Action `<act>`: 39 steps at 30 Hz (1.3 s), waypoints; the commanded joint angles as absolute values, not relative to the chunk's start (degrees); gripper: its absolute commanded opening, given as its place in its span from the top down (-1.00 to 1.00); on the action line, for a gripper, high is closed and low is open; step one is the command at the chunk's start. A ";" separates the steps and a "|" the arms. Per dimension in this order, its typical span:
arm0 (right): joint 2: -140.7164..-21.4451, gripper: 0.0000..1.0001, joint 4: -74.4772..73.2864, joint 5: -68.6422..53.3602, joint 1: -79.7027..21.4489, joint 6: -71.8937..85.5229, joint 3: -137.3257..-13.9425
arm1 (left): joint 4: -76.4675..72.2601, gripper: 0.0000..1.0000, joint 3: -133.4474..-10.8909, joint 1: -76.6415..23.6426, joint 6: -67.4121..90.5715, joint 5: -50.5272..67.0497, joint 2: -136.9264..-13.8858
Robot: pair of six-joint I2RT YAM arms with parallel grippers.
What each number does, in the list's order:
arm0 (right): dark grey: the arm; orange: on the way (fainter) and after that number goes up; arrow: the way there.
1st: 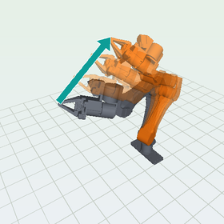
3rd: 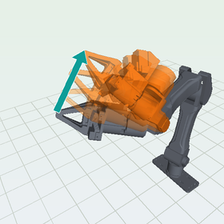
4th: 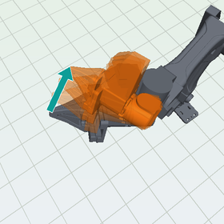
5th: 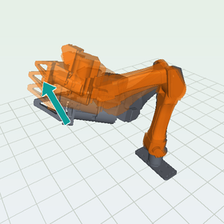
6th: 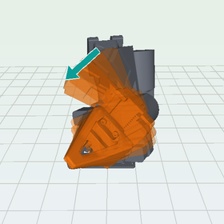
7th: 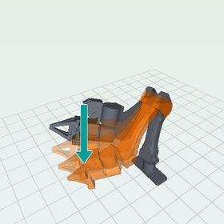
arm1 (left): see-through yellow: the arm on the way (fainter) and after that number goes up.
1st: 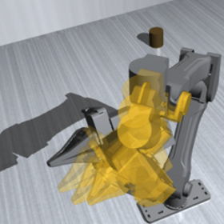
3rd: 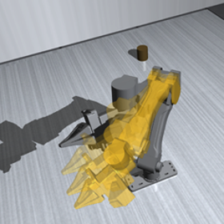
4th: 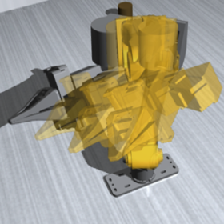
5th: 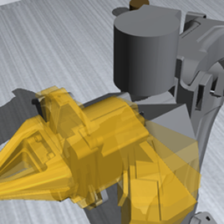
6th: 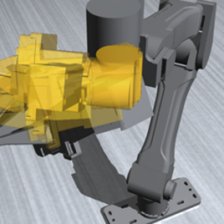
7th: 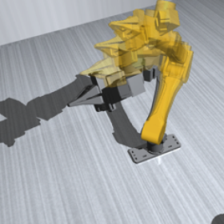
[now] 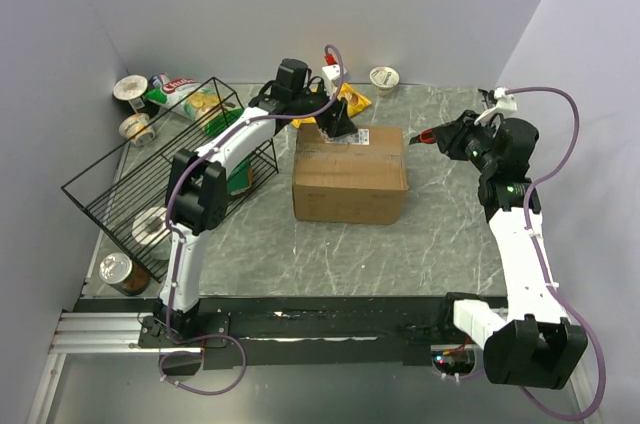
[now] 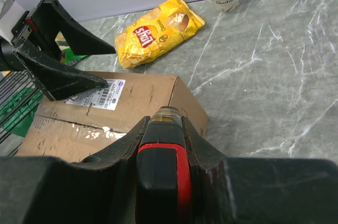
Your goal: Unpack the express box
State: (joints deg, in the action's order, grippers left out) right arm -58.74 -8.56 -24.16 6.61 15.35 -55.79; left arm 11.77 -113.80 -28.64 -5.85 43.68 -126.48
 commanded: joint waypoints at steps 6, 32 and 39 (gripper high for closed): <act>-58.09 1.00 -5.54 -21.27 4.92 18.28 -54.67 | 15.73 -0.63 -111.10 -29.71 -7.03 40.96 -124.98; -59.24 1.00 -7.64 -20.84 3.43 18.46 -54.84 | 15.91 -0.62 -110.74 -30.23 -6.86 40.08 -125.33; -57.75 1.00 -13.09 -20.39 1.94 17.58 -55.11 | 18.10 -0.18 -111.00 -31.81 -8.61 35.95 -126.56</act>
